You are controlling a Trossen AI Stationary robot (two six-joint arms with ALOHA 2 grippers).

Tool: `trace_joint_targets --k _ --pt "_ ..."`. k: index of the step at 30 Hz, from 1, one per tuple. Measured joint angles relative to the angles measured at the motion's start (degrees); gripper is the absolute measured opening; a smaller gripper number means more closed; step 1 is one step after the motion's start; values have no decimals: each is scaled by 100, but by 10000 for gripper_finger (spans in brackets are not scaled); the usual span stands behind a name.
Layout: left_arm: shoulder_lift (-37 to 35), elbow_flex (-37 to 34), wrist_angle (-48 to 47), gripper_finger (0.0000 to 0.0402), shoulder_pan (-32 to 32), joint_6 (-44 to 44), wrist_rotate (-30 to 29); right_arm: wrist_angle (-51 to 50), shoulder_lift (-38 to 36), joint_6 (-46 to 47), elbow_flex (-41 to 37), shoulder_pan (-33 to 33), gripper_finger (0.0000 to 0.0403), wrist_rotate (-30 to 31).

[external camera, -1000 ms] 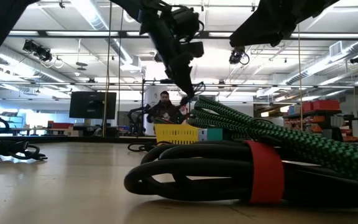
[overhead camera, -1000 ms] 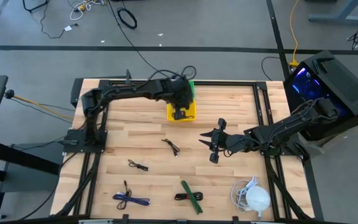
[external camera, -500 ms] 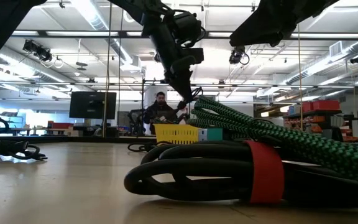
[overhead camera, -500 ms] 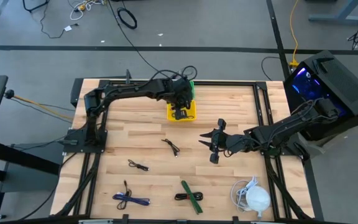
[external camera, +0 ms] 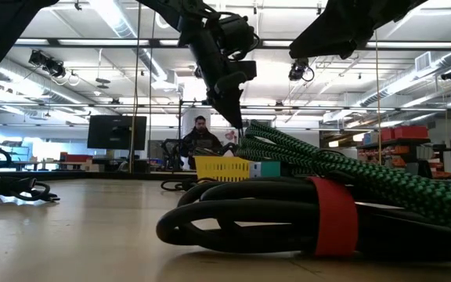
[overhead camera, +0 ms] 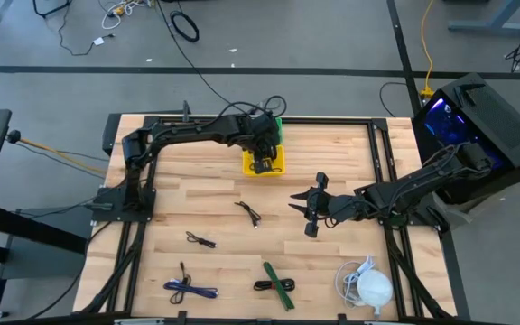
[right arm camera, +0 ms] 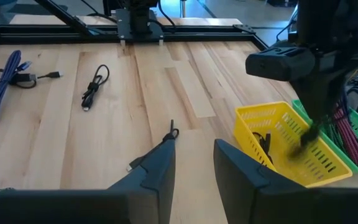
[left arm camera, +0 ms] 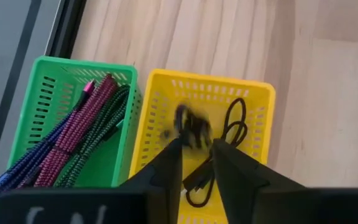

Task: Pick & Place USB Port
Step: Put the top-left black charger cable into the yellow basket, then put the middle-left black charger cable into the yellow basket

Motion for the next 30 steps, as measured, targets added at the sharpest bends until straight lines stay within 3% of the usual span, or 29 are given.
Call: trace_joint_targets --k 6,19,25,30 --pt "0 0 24 117 4 8 -72 0 0 -2 0 0 111 0" --pt "-48 0 -106 99 123 262 -93 -2 0 0 0 1 111 -2" --pt "-385 0 -1143 94 287 452 -24 -58 0 0 0 1 111 -4" --pt "-697 0 -2819 94 319 451 529 -97 0 0 0 1 111 -5"
